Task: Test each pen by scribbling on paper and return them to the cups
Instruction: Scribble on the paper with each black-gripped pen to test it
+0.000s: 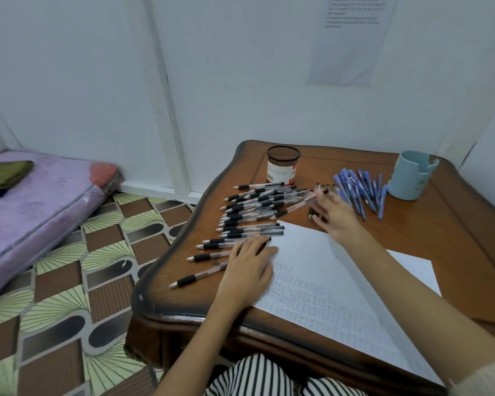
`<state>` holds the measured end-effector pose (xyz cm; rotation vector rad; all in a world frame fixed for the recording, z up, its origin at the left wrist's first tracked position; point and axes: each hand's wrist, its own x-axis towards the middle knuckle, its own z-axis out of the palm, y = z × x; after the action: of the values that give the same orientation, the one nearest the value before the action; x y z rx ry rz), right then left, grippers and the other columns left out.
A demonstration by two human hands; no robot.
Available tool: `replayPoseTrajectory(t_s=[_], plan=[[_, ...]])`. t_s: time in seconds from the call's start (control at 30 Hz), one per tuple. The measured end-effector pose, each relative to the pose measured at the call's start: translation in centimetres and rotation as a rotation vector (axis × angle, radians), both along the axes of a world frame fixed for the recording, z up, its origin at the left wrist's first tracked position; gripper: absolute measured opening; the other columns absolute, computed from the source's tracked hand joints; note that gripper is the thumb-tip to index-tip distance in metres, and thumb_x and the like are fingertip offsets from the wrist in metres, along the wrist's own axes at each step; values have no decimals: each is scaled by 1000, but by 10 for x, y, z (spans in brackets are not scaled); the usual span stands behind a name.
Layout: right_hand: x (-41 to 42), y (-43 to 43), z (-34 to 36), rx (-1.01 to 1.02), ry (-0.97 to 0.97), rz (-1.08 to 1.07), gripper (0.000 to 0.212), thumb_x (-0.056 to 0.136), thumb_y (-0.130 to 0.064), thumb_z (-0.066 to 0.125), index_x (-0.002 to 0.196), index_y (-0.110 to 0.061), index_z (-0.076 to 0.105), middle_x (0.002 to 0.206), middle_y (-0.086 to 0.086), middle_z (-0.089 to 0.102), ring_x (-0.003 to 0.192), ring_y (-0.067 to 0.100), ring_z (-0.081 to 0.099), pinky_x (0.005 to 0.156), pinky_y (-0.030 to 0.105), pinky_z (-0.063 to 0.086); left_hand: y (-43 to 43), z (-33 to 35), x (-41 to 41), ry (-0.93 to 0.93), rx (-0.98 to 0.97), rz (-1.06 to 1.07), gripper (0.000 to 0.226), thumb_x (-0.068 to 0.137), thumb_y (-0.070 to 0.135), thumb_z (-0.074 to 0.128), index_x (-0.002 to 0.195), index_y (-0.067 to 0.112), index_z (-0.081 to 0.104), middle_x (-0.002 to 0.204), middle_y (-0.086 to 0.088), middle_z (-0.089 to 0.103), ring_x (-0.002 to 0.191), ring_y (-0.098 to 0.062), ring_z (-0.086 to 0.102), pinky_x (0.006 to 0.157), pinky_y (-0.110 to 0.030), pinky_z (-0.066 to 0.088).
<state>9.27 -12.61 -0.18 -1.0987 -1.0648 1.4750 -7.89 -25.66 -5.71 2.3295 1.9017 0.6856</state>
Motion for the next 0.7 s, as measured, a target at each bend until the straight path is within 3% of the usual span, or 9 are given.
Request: replayPoseTrajectory(t_s=[0.1, 0.17, 0.23, 0.33, 0.43, 0.5, 0.6, 0.7], plan=[[20, -7, 9, -152, 349, -128, 19, 98, -34, 42, 87, -21, 52, 69, -8, 62, 67, 7, 64, 80, 32, 45, 0, 1, 0, 7, -10, 1, 37, 98, 25, 36, 134, 28, 46, 149, 8, 29, 139, -9, 19, 116, -33, 6], [32, -17, 11, -211, 527, -194, 31, 100, -38, 37, 79, -20, 49, 49, -7, 48, 43, 6, 52, 68, 29, 46, 0, 1, 0, 10, -14, 4, 38, 98, 26, 36, 135, 28, 45, 150, 9, 29, 139, -9, 19, 116, -33, 6], [43, -29, 12, -248, 595, -200, 41, 99, -45, 33, 70, -20, 47, 40, -7, 37, 32, 6, 34, 46, 20, 35, 0, 1, 0, 10, -17, 4, 38, 98, 26, 36, 135, 28, 45, 150, 9, 29, 139, -9, 18, 115, -32, 5], [52, -43, 7, -282, 568, -215, 35, 91, -37, 35, 62, -19, 39, 35, -7, 28, 26, 7, 20, 32, 11, 13, -1, 2, 1, -1, -15, 1, 38, 98, 25, 37, 135, 28, 46, 150, 9, 29, 139, -9, 19, 114, -30, 4], [50, -56, 3, -276, 562, -243, 16, 60, -28, 42, 50, -18, 34, 33, -6, 22, 26, 9, 15, 34, 10, 10, -2, 3, 1, -2, -12, 1, 37, 98, 25, 37, 134, 27, 46, 149, 9, 30, 139, -9, 19, 114, -29, 4], [46, -62, 1, -271, 586, -247, 16, 54, -29, 41, 44, -19, 34, 33, -5, 23, 26, 9, 14, 36, 11, 10, -2, 4, 2, -2, -16, 2, 37, 98, 25, 37, 134, 28, 46, 149, 9, 30, 139, -9, 20, 114, -29, 4], [43, -64, -6, -289, 683, -211, 14, 63, -26, 42, 55, -16, 36, 39, -4, 31, 26, 7, 19, 33, 13, 11, -1, 4, 2, 1, -21, 6, 37, 98, 26, 37, 135, 28, 46, 150, 9, 29, 139, -9, 19, 114, -29, 3], [39, -62, -12, -285, 813, -187, 38, 92, -33, 43, 60, -13, 47, 47, -3, 42, 29, 5, 29, 29, 13, 16, 0, 4, 2, 2, -26, 7, 37, 98, 26, 37, 134, 29, 46, 150, 9, 29, 140, -9, 19, 114, -29, 3]])
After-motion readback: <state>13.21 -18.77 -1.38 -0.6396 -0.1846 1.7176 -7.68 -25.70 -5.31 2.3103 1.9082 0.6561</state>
